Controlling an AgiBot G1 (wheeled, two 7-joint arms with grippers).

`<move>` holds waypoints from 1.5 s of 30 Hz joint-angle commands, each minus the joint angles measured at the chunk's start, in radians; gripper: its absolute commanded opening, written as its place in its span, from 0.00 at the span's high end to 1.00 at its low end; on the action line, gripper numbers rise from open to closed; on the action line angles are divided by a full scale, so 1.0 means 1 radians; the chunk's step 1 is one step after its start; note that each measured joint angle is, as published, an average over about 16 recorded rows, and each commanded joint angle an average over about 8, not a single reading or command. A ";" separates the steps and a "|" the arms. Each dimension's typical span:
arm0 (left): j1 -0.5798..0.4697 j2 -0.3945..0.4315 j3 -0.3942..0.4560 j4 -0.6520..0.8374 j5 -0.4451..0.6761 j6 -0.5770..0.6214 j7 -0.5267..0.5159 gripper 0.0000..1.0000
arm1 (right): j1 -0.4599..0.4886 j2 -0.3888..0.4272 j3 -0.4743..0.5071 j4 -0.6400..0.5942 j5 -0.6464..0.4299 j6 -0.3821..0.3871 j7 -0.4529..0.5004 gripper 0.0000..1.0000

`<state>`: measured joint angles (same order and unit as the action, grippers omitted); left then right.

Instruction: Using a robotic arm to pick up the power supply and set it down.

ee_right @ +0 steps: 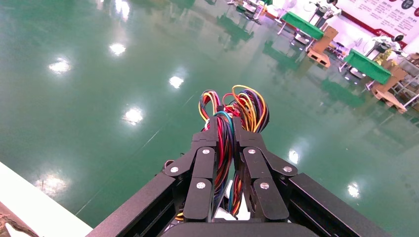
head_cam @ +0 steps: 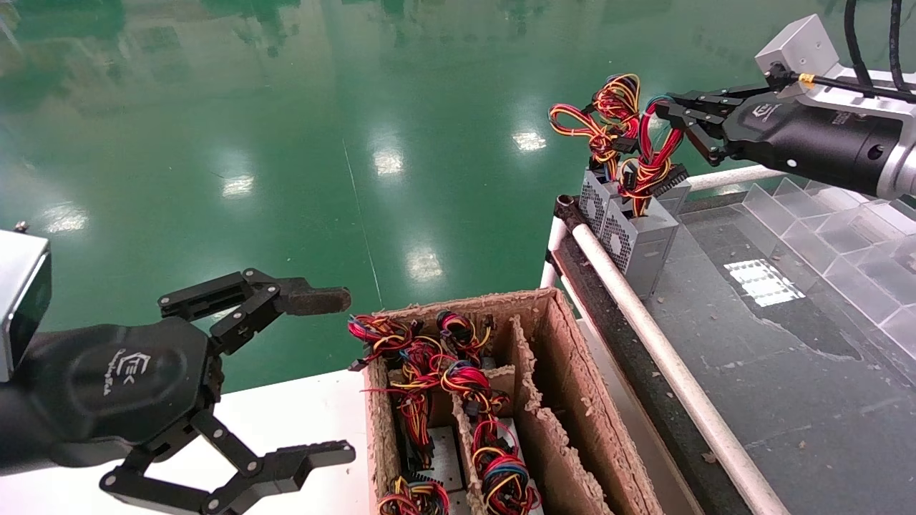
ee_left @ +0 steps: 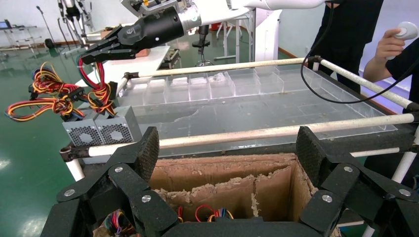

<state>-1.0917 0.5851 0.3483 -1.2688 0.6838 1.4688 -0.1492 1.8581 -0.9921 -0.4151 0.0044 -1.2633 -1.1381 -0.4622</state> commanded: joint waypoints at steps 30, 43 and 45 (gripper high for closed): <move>0.000 0.000 0.000 0.000 0.000 0.000 0.000 0.00 | 0.016 0.027 0.012 0.002 0.018 -0.126 0.026 0.00; 0.000 0.000 0.001 0.000 0.000 0.000 0.000 0.00 | -0.046 0.076 0.050 0.102 0.101 -0.246 0.105 0.00; 0.000 0.000 0.001 0.000 0.000 0.000 0.000 0.00 | -0.073 0.087 0.053 0.145 0.116 -0.250 0.125 0.00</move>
<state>-1.0918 0.5849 0.3488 -1.2683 0.6834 1.4684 -0.1488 1.7840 -0.9048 -0.3617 0.1511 -1.1463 -1.3886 -0.3364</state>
